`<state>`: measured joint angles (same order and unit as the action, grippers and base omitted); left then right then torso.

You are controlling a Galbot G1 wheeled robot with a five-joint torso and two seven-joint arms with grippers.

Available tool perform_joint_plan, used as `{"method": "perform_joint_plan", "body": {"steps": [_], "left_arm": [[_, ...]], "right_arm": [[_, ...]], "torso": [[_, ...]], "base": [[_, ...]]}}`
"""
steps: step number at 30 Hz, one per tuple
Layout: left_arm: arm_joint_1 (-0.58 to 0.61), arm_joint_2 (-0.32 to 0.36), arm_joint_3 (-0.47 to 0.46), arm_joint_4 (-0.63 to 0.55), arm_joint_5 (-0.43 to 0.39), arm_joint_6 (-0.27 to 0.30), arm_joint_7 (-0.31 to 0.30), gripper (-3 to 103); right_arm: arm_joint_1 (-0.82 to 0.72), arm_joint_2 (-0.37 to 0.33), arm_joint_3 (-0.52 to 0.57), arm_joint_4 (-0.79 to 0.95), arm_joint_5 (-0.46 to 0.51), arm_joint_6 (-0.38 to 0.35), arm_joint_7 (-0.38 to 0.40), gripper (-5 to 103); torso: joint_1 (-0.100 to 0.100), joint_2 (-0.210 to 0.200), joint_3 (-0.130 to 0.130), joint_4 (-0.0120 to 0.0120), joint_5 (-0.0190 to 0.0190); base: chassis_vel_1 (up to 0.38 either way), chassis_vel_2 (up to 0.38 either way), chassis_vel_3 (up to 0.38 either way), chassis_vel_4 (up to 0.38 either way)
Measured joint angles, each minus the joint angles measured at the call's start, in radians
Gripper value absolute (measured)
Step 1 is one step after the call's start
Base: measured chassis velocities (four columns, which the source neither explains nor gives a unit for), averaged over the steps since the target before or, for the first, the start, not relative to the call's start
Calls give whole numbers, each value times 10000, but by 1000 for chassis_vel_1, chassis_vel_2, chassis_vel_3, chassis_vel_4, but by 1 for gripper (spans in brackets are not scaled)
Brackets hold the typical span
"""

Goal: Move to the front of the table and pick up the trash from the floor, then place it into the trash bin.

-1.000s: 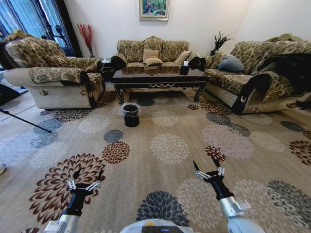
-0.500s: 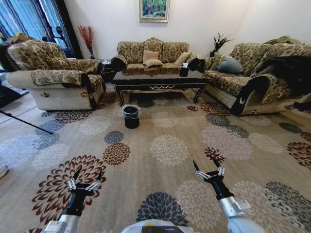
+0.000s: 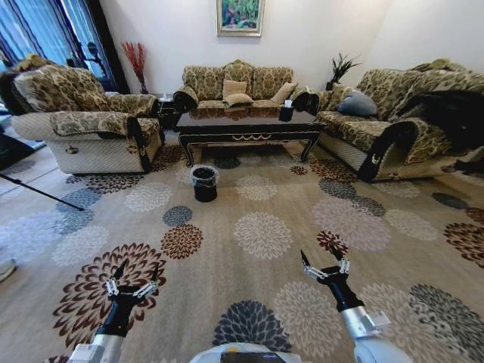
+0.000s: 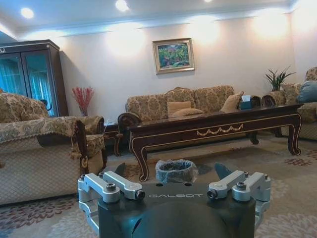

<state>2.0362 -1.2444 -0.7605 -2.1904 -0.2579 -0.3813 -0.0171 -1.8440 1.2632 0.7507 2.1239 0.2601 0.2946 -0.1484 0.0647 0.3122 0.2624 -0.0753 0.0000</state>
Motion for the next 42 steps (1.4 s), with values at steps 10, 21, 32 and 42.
{"method": "perform_joint_plan", "body": {"steps": [10, 21, 32, 42], "left_arm": [[0, 0, 0, 0, 0, 0, 0, 100], [0, 0, 0, 0, 0, 0, 0, 100], [0, 0, 0, 0, 0, 0, 0, 100], [0, 0, 0, 0, 0, 0, 0, 100]], "right_arm": [[0, 0, 0, 0, 0, 0, 0, 100], [0, 0, 0, 0, 0, 0, 0, 100], [0, 0, 0, 0, 0, 0, 0, 100], [0, 0, 0, -1, 0, 0, 0, 100]], "torso": [[142, 393, 250, 0, 0], [308, 840, 534, 0, 0], [463, 1278, 815, 0, 0], [616, 1700, 1086, 0, 0]], "base": [[0, 0, 0, 0], [0, 0, 0, 0], [0, 0, 0, 0], [0, 0, 0, 0]]}}
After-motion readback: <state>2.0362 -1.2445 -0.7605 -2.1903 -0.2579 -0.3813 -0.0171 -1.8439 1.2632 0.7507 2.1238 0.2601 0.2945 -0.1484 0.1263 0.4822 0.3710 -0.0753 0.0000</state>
